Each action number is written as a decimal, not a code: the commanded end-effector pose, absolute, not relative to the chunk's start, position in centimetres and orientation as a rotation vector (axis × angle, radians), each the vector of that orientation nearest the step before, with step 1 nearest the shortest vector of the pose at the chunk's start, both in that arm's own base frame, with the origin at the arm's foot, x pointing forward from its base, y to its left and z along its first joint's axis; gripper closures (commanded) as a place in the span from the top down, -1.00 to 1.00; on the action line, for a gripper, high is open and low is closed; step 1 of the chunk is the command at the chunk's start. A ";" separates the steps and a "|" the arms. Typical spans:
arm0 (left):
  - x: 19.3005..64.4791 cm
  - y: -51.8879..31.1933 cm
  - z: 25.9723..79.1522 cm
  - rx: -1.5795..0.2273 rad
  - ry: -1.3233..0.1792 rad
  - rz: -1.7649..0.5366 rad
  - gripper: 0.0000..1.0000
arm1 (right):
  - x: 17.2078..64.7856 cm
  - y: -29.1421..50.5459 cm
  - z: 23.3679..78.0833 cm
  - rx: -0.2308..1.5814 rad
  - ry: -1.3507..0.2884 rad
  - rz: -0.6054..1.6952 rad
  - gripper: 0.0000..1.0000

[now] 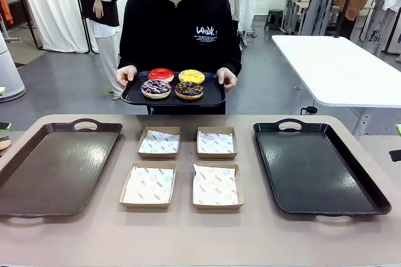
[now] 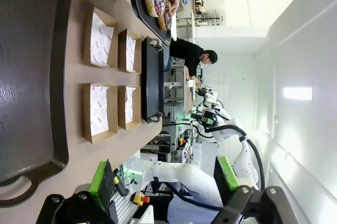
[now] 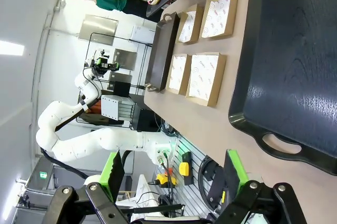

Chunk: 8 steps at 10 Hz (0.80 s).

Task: Individually package the donuts and arrange them on the tray.
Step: Pick up one Paper togo box.

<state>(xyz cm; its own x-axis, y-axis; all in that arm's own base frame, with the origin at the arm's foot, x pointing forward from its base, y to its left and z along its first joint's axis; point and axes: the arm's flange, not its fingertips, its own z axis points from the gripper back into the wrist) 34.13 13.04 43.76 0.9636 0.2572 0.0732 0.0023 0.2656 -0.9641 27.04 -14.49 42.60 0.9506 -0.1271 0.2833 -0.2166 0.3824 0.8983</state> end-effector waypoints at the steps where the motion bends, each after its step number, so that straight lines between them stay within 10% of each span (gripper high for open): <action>1: 34.1 13.0 43.9 -1.306 -0.243 0.174 1.00 | 27.1 -14.4 42.6 1.204 -0.345 0.062 0.99; 8: 36.4 12.2 44.6 -1.184 -0.241 0.179 1.00 | 27.1 -14.4 42.6 1.204 -0.345 0.062 0.99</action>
